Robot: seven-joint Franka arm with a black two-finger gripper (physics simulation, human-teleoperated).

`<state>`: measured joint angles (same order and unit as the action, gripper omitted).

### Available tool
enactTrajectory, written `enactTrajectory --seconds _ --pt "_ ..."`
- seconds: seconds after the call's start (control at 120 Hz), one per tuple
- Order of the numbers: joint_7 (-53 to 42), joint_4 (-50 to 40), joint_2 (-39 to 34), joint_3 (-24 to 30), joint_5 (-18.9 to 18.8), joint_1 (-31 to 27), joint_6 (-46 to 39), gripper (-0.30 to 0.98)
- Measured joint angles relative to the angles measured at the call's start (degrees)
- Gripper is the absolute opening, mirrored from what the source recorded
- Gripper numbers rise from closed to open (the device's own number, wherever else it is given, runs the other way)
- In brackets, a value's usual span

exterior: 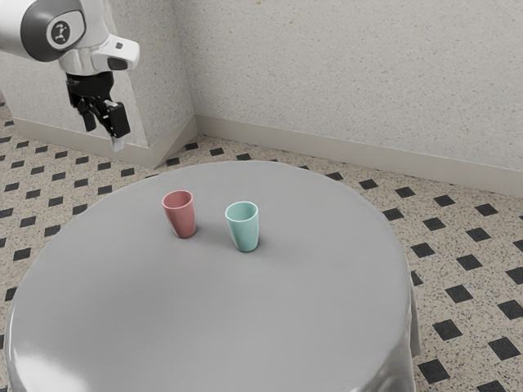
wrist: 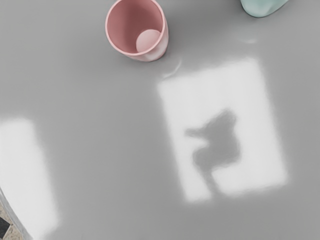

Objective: Place the right cup onto the left cup

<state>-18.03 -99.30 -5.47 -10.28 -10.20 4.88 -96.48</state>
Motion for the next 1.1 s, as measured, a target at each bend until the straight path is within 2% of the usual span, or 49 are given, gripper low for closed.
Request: enactTrajectory --seconds 0.233,0.367,0.45,0.583,0.767,0.967,1.1 --pt "0.32 0.08 0.02 0.0 0.0 0.33 -0.2 0.69" --pt "0.43 0.49 1.46 0.08 0.09 3.43 -0.61 0.69" --pt "0.57 0.72 4.47 0.3 1.41 4.71 -1.37 0.69" --pt "0.8 1.37 9.86 0.75 5.96 5.79 -4.36 0.69" --pt "1.14 5.23 18.34 0.73 11.34 4.58 -9.05 0.69" --pt "1.41 9.85 25.27 0.71 13.05 4.61 -13.19 0.69" --pt "1.1 17.3 32.73 0.46 13.34 4.53 -14.55 0.69"
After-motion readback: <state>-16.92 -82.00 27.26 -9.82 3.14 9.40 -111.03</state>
